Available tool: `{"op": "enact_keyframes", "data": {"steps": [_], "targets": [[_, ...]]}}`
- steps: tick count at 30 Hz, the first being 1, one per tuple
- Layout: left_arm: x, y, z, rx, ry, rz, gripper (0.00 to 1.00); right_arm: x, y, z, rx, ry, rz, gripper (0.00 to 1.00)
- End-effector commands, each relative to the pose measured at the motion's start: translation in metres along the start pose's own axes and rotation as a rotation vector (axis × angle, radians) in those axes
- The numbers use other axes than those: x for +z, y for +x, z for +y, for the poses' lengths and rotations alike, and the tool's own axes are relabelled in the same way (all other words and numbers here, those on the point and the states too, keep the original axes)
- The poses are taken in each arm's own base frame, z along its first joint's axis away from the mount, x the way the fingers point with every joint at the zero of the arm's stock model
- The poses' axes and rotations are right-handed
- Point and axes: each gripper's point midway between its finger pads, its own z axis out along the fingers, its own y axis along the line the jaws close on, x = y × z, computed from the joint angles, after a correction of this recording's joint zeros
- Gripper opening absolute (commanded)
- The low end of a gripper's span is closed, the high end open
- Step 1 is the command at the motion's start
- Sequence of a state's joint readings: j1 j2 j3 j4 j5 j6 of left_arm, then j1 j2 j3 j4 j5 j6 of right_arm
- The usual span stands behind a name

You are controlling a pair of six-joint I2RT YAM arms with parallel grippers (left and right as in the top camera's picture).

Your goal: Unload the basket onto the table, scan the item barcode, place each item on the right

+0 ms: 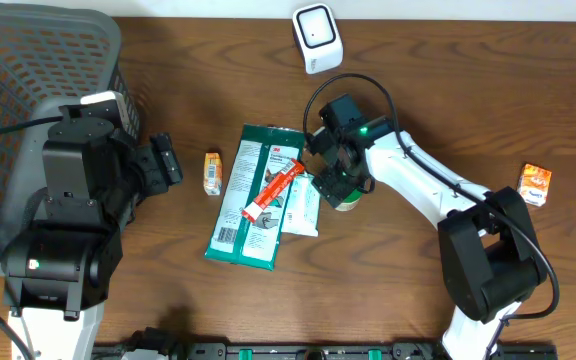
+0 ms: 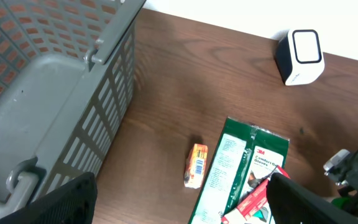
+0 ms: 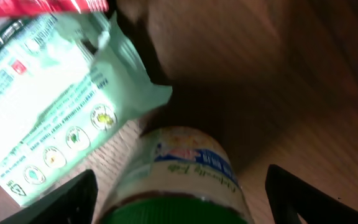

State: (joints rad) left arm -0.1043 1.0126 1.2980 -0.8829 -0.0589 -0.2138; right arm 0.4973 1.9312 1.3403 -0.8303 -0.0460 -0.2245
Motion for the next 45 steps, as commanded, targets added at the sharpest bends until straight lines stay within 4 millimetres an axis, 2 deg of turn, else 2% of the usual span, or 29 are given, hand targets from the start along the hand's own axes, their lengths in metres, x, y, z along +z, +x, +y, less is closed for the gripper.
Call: {"op": "enact_keyframes", "data": {"steps": [1,3,6,16,25,30,34,40,44,45], "targets": [[-0.002,-0.004,0.002,-0.011,-0.008,-0.013,0.87,0.0,0.006,-0.001,-0.031,0.039,0.038,0.77],[-0.002,-0.004,0.002,-0.011,-0.007,-0.012,0.87,0.0,0.012,-0.002,-0.031,0.041,0.061,0.73],[-0.002,-0.004,0.002,-0.011,-0.007,-0.012,0.87,0.0,0.016,0.0,-0.03,0.037,0.08,0.71],[-0.002,-0.004,0.002,-0.011,-0.007,-0.012,0.87,0.0,0.019,0.0,-0.024,0.034,0.092,0.6],[-0.002,-0.004,0.002,-0.011,-0.008,-0.012,0.87,0.0,0.015,-0.009,0.153,0.049,0.062,0.56],[-0.002,-0.004,0.002,-0.011,-0.007,-0.012,0.87,-0.001,0.017,-0.016,0.233,0.052,0.062,0.47],[-0.002,-0.004,0.002,-0.011,-0.007,-0.012,0.87,-0.002,0.021,-0.019,0.294,0.054,0.078,0.46],[-0.002,-0.004,0.002,-0.011,-0.007,-0.013,0.87,-0.002,0.026,-0.02,0.568,0.057,0.087,0.45],[-0.002,-0.004,0.002,-0.011,-0.007,-0.012,0.87,-0.002,0.024,-0.018,0.649,0.044,0.079,0.44],[-0.002,-0.004,0.002,-0.011,-0.007,-0.012,0.87,-0.002,0.023,-0.018,0.654,0.045,0.077,0.48]]}}
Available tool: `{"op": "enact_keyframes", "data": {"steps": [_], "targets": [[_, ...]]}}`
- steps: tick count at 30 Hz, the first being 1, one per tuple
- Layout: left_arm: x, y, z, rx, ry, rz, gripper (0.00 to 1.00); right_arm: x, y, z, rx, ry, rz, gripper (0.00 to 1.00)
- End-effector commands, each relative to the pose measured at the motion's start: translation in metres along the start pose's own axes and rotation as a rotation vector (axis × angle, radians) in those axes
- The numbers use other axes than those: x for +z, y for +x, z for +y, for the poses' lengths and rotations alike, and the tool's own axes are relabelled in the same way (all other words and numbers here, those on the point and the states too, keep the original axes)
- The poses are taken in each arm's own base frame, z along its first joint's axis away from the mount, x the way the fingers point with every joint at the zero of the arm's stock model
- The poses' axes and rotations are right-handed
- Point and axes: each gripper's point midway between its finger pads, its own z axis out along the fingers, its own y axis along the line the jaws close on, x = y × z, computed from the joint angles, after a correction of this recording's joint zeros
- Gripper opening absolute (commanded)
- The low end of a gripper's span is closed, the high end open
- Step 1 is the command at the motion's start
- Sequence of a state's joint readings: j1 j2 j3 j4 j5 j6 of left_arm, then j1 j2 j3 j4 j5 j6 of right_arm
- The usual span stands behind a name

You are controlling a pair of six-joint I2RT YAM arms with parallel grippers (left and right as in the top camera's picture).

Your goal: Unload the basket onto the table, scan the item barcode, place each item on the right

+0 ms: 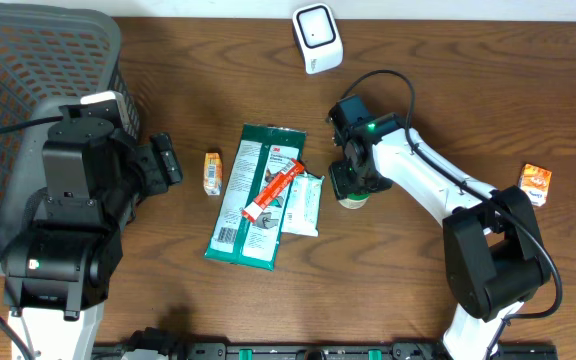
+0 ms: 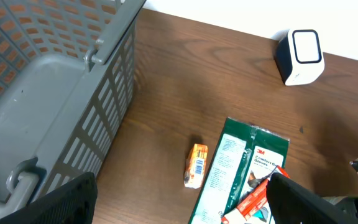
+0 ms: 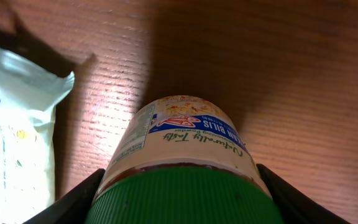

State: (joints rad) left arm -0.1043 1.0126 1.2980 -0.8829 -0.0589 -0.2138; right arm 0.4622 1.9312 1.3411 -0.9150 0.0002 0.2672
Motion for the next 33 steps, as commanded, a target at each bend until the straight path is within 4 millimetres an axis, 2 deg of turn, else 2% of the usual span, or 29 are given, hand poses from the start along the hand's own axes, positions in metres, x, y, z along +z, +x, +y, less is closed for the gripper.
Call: {"op": "enact_keyframes", "data": {"steps": [1,2,8,12,17,22,27,29,31,33], "targets": [[-0.002,-0.004,0.002,-0.011,-0.008,-0.012,0.87,0.0,-0.003,-0.002,0.124,-0.012,-0.003,0.5],[-0.002,-0.004,0.002,-0.011,-0.007,-0.012,0.87,0.0,-0.004,-0.001,0.121,-0.013,-0.005,0.61],[-0.002,-0.004,0.002,-0.011,-0.007,-0.012,0.88,0.0,-0.006,-0.001,0.087,-0.012,-0.015,0.86],[-0.002,-0.004,0.002,-0.011,-0.007,-0.013,0.87,0.0,-0.006,-0.002,0.087,-0.012,-0.013,0.84],[-0.002,-0.004,0.002,-0.011,-0.007,-0.012,0.87,0.0,-0.002,-0.002,0.085,-0.007,0.001,0.71],[-0.002,-0.004,0.002,-0.011,-0.008,-0.012,0.87,0.0,0.001,0.0,0.092,-0.018,0.015,0.65],[-0.002,-0.004,0.002,-0.011,-0.007,-0.012,0.87,-0.001,-0.003,0.011,0.253,-0.077,0.011,0.78],[-0.002,-0.004,0.002,-0.011,-0.007,-0.012,0.87,-0.001,-0.005,0.011,0.306,-0.081,0.008,0.87],[-0.002,-0.004,0.002,-0.011,-0.007,-0.012,0.87,-0.001,-0.007,0.012,0.313,-0.083,0.0,0.97],[-0.002,-0.004,0.002,-0.011,-0.007,-0.012,0.87,-0.001,-0.007,0.012,0.312,-0.084,-0.002,0.99]]}}
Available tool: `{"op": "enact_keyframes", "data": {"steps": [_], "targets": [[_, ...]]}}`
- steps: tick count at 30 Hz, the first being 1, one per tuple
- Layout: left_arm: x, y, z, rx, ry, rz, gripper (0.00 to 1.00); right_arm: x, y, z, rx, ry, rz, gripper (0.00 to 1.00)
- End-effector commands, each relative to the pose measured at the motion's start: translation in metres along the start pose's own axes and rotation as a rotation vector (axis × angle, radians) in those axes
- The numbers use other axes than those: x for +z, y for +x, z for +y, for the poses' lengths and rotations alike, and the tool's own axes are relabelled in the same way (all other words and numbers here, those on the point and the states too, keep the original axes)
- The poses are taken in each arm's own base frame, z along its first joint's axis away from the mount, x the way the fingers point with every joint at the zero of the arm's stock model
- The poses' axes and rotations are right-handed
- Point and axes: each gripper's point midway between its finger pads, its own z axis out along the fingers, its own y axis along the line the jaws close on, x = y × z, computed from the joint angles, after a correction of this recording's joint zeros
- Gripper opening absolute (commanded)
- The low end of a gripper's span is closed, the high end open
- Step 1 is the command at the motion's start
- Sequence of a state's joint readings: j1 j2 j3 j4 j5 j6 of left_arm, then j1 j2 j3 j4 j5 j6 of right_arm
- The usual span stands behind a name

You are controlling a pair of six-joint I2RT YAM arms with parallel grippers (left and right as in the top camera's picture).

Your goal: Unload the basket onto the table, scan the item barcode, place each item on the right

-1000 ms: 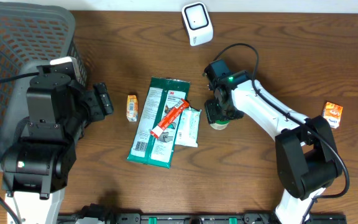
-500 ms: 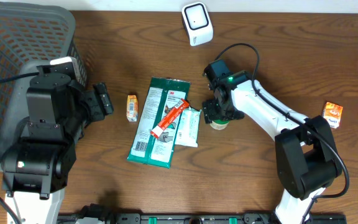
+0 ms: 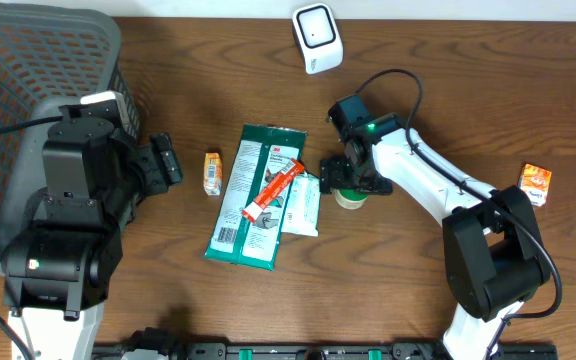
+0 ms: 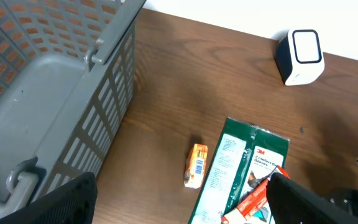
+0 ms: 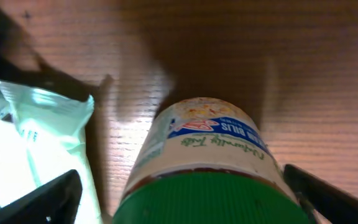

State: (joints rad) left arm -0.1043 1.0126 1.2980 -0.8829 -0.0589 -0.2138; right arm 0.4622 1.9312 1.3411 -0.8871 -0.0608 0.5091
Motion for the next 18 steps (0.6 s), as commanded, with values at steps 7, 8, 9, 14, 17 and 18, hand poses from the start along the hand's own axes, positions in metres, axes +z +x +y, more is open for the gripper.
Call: {"op": "enact_keyframes", "data": {"steps": [7,8,9,14,17,18], "targets": [[-0.002,-0.004,0.002,-0.011,-0.008,-0.012,0.87,0.0,-0.003,0.001,0.051,-0.016,0.0,0.99],[-0.002,-0.004,0.002,-0.011,-0.007,-0.012,0.87,0.0,-0.003,0.001,0.028,-0.016,0.0,0.99],[-0.002,-0.004,0.002,-0.011,-0.007,-0.012,0.87,0.0,-0.003,0.0,0.004,-0.015,0.0,0.98],[-0.002,-0.004,0.002,-0.011,-0.008,-0.012,0.87,0.0,-0.002,-0.008,-0.173,0.03,0.001,0.98],[-0.002,-0.004,0.002,-0.011,-0.007,-0.012,0.87,-0.001,-0.002,-0.014,-0.22,0.06,0.001,0.88],[-0.002,-0.004,0.002,-0.011,-0.007,-0.012,0.87,-0.001,-0.002,-0.014,-0.22,0.063,0.002,0.84]]}}
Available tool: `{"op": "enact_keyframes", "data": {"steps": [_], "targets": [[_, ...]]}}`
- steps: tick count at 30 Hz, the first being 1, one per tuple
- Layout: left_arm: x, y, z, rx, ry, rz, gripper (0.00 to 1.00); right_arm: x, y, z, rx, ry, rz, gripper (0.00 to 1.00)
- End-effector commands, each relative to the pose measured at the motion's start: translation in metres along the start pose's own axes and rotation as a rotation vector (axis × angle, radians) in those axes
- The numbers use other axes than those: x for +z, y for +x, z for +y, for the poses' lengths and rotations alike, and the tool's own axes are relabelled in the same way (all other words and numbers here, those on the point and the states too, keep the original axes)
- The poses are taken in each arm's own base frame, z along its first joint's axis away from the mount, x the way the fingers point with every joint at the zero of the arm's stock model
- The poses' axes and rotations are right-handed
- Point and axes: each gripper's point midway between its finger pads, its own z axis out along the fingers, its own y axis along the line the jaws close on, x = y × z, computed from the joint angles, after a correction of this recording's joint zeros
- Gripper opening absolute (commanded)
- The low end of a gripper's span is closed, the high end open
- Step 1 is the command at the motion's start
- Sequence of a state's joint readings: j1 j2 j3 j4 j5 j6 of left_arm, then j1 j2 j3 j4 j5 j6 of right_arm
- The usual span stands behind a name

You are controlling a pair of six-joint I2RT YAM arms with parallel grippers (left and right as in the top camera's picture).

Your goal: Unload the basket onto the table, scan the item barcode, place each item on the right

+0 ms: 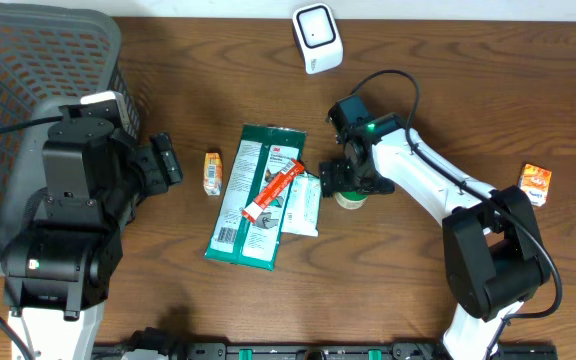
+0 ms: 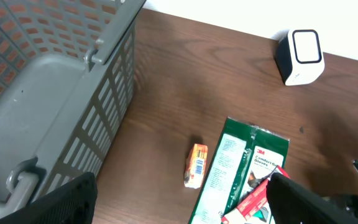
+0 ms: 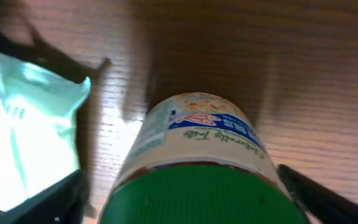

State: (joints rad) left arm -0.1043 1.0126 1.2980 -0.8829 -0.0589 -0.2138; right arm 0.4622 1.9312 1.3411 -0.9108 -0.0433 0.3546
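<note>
A jar with a green lid and a cream label (image 3: 197, 143) stands upright on the wooden table, also seen in the overhead view as the jar (image 1: 349, 198). My right gripper (image 3: 179, 193) is open, a dark finger on each side of the lid and clear of it. From above, the right gripper (image 1: 348, 180) covers most of the jar. The white scanner (image 1: 316, 37) sits at the table's far edge, scanner (image 2: 303, 56). My left gripper (image 2: 179, 211) is open and empty near the basket, well left of the jar.
A green 3M packet (image 1: 256, 195) lies left of the jar with a red tube (image 1: 272, 190) on it and a pale green pouch (image 1: 303, 205) beside it. A small orange box (image 1: 212, 172) lies further left, another orange box (image 1: 534, 183) far right. Grey basket (image 1: 38, 100) at left.
Almost nothing moved. The right gripper is still open round the jar; in its wrist view the jar sits slightly lower and further left. The left arm is unchanged.
First my right gripper was open and tilted over the jar beside the pale pouch. Then its fingers were tight against the green lid. After that they stood wide apart on either side of the jar, and they stay so now. The jar has kept its place.
</note>
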Motion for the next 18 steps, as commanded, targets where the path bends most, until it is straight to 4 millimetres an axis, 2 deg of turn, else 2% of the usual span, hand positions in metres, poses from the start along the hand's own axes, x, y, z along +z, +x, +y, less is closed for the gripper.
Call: {"op": "enact_keyframes", "data": {"steps": [1,4,10,16,18], "targets": [[-0.0023,-0.0039,0.002,-0.011,-0.007,-0.012,0.87,-0.0004,-0.0041,-0.0095,-0.066,0.039,-0.01,0.8],[-0.0023,-0.0039,0.002,-0.011,-0.007,-0.012,0.87,-0.0004,-0.0042,-0.0094,-0.066,0.038,-0.01,0.66],[-0.0023,-0.0039,0.0021,-0.011,-0.008,-0.012,0.87,-0.0004,-0.0055,-0.0086,0.005,0.034,-0.017,0.52],[-0.0023,-0.0039,0.002,-0.011,-0.007,-0.012,0.87,-0.0003,-0.0049,-0.0033,0.241,0.003,-0.012,0.6],[-0.0023,-0.0039,0.002,-0.011,-0.007,-0.012,0.87,-0.0003,-0.005,-0.0034,0.269,0.003,-0.012,0.75]]}}
